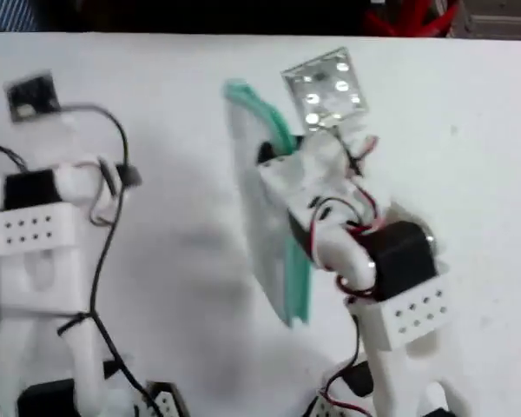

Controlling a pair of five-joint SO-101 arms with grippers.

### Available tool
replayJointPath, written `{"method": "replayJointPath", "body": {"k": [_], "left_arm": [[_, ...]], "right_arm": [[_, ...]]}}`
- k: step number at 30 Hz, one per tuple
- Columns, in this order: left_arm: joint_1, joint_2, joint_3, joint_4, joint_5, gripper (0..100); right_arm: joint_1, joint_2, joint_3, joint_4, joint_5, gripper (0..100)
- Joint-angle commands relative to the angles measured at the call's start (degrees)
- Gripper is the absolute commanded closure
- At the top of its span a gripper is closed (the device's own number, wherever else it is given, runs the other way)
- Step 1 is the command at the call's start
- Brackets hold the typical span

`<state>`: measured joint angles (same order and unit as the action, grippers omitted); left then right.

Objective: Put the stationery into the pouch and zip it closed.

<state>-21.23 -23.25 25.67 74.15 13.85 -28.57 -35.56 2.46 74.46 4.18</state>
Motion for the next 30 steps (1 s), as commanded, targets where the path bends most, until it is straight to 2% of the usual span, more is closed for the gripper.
{"method": "replayJointPath", "body": {"k": [1, 5, 9, 12, 18, 23, 27, 30], "left_arm": [[0.66, -1.71, 15.65, -15.38, 2.81, 72], [0.31, -1.71, 17.32, -18.99, 3.16, 72], [0.31, -1.71, 17.58, -19.34, 3.16, 72], [0.57, -1.63, 17.58, -19.43, 3.25, 72], [0.66, -1.54, 17.67, -20.57, 3.25, 72], [0.66, -1.54, 17.67, -20.57, 3.25, 72], [0.75, -1.54, 17.67, -20.57, 3.25, 72], [0.75, -1.54, 17.67, -20.48, 3.16, 72]], "right_arm": [[-6.46, 4.53, -2.64, -8.66, -2.55, 97.8], [-8.57, 12.35, -3.08, -20.44, -3.43, 97.8], [-3.82, 16.4, -3.69, -29.76, -8.7, 97.8], [1.36, 19.21, -3.6, -31.34, -12.4, 97.8], [13.14, 22.11, 9.32, -29.85, -11.52, 97.9], [21.93, 18.59, 24.79, -34.77, 3.52, 97.9], [25.1, 12.26, 33.76, -34.15, 15.91, 97.0], [25.27, 7.78, 37.98, -26.15, 23.3, 84.8]]}}
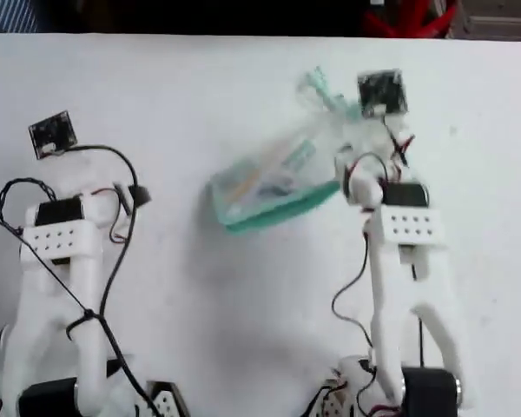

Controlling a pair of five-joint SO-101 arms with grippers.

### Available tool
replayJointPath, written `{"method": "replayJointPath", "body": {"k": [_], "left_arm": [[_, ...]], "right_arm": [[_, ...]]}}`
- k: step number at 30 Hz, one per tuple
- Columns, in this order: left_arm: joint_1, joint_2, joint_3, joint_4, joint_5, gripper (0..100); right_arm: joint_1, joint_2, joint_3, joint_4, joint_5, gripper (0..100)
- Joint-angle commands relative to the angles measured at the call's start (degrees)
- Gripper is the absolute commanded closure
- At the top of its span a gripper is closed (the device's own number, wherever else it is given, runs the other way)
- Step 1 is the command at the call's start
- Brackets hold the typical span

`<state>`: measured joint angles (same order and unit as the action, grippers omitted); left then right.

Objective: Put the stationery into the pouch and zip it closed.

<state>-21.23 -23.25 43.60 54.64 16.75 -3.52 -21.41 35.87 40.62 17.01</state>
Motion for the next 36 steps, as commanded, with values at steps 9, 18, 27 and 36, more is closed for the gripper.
{"method": "replayJointPath", "body": {"k": [9, 18, 27, 36], "left_arm": [[9.8, -1.45, -0.26, 2.64, -1.23, 72], [22.73, -1.01, -0.18, 3.52, -4.66, 72], [0.92, -1.54, -0.26, 2.81, 6.51, 72], [-10.51, -1.19, 0.62, -0.7, 12.48, 72]], "right_arm": [[-1.89, -19.65, 5.27, 34.24, 28.22, 67.3], [-1.89, -29.32, 2.99, 39.69, 30.86, 87.8], [-24.57, -17.54, 9.41, 40.04, 31.12, 98.0], [-36.53, 5.41, 9.23, 34.07, 36.48, 98.1]]}}
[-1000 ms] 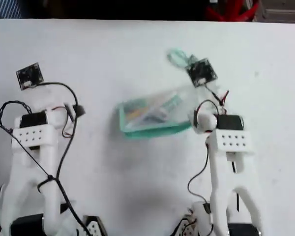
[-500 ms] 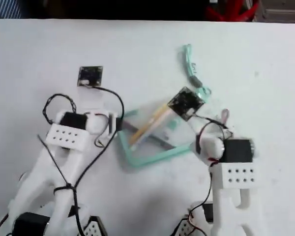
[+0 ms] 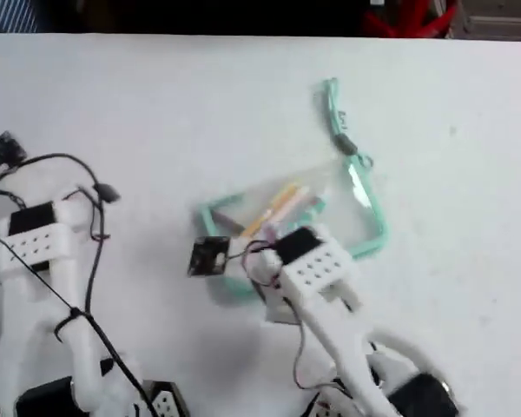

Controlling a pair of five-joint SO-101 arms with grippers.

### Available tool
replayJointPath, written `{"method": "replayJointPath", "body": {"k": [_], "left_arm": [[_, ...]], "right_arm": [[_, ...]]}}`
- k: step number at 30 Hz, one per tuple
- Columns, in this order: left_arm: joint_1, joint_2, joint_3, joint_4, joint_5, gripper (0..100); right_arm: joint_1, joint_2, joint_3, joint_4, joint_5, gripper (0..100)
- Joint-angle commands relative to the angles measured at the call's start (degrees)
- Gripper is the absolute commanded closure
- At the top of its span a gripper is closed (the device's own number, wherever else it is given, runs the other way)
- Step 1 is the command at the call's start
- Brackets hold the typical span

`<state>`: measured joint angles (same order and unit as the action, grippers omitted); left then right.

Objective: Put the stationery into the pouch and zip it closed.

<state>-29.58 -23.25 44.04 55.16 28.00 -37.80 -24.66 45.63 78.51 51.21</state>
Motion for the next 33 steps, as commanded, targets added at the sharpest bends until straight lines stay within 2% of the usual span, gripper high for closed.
{"method": "replayJointPath", "body": {"k": [1, 5, 8, 13, 16, 19, 21, 25, 27, 33], "left_arm": [[-2.15, -1.36, 0.53, -1.32, 1.23, 72], [-2.15, -1.45, 1.49, -3.08, 1.32, 72], [-2.07, -1.27, 1.49, -3.08, 1.32, 72], [-1.89, -1.19, 1.49, -3.08, 1.32, 72], [-1.89, -1.19, 1.49, -3.16, 1.23, 72], [-1.89, -1.1, 1.49, -3.16, 1.14, 72], [-1.8, -1.1, 1.58, -3.16, 1.05, 72], [-0.22, -1.1, 1.58, -3.16, 0.44, 72], [0.75, -1.1, 1.58, -3.25, -2.64, 72], [6.55, -1.54, 0.53, -3.52, -10.9, 72]], "right_arm": [[-2.33, 10.86, -0.62, -5.93, 2.29, 98.1], [-2.59, 17.63, -2.29, -13.32, 2.02, 98.1], [-2.51, 20.18, -8.09, -13.76, 1.67, 98.1], [-2.33, 25.19, -19.87, -17.89, -4.22, 98.1], [-2.24, 30.55, -25.32, -20.7, -4.66, 98.1], [-2.24, 36.53, -30.42, -20.09, -4.75, 98.1], [-2.51, 38.11, -33.32, -16.04, -5.01, 98.1], [-2.15, 31.96, -38.15, -4.88, -5.19, 98.1], [-0.66, 24.75, -38.68, -0.92, -5.19, 98.1], [8.75, 0.84, -33.14, -0.22, -5.27, 98.1]]}}
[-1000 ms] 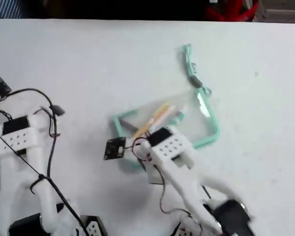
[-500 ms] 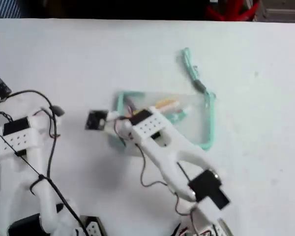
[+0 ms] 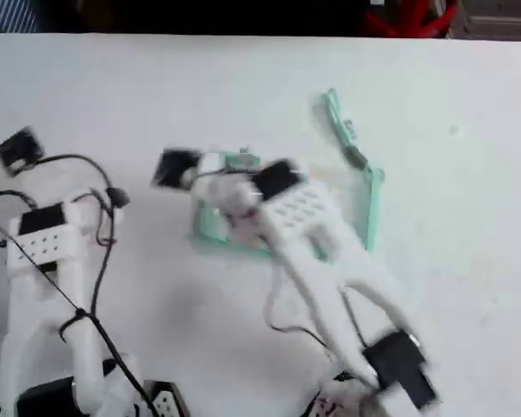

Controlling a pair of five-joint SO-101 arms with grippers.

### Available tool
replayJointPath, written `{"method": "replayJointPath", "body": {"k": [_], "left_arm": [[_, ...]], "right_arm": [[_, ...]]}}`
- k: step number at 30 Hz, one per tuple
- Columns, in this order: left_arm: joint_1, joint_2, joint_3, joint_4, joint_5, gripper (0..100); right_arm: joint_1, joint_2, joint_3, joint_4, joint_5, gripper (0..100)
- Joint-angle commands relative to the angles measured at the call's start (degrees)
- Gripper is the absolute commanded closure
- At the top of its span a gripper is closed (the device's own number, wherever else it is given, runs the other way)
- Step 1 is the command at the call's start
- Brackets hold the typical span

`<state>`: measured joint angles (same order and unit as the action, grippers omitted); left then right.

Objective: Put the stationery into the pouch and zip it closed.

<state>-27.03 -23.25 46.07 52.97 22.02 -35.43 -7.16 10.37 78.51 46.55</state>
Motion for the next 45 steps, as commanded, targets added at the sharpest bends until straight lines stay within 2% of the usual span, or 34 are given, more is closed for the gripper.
{"method": "replayJointPath", "body": {"k": [1, 4, 7, 10, 15, 20, 24, 27, 29, 33, 37, 42, 45], "left_arm": [[4.79, -1.63, -2.46, -1.32, -6.59, 72], [5.41, -2.51, -7.47, 4.13, -11.52, 72], [7.25, -6.99, -12.84, 10.73, -16.88, 72], [10.07, -14.99, -15.91, 13.63, -25.05, 72], [10.42, -36.7, -11.87, 14.15, -30.86, 72], [10.95, -63.34, 0.7, 14.42, -30.68, 72], [12.53, -83.12, 8.26, 14.77, -30.86, 72], [15.87, -79.87, 7.91, 16.7, -30.95, 72], [20.53, -77.49, 7.91, 16.88, -30.95, 72], [25.98, -78.81, 10.55, 15.91, -30.77, 73], [26.15, -81.8, 15.74, 15.3, -31.21, 76], [26.15, -81.54, 21.8, 15.12, -31.3, 76], [25.01, -81.54, 24.35, 12.4, -31.3, 76]], "right_arm": [[8.57, -19.82, 4.22, -1.27, -1.76, 98.1], [16.57, -27.56, 10.99, -5.93, -8.7, 98.1], [24.4, -33.27, 18.99, -12.18, -19.25, 98.1], [27.47, -38.64, 22.42, -15.43, -26.11, 98.1], [22.99, -51.74, 19.78, -8.4, -28.75, 98.1], [14.99, -64.48, 16.79, -1.8, -28.84, 98.1], [12.53, -72.04, 16.62, 0.84, -28.84, 98.1], [13.76, -76.7, 16.97, 0.92, -28.84, 98.1], [14.81, -79.78, 16.97, 0.92, -28.84, 98.1], [14.73, -87.96, 20.4, 0.92, -28.84, 98.1], [15.16, -97.27, 30.42, -1.27, -28.48, 98.1], [15.25, -96.31, 34.46, -3.21, -28.4, 98.1], [15.25, -96.31, 37.36, -6.64, -28.4, 98.1]]}}
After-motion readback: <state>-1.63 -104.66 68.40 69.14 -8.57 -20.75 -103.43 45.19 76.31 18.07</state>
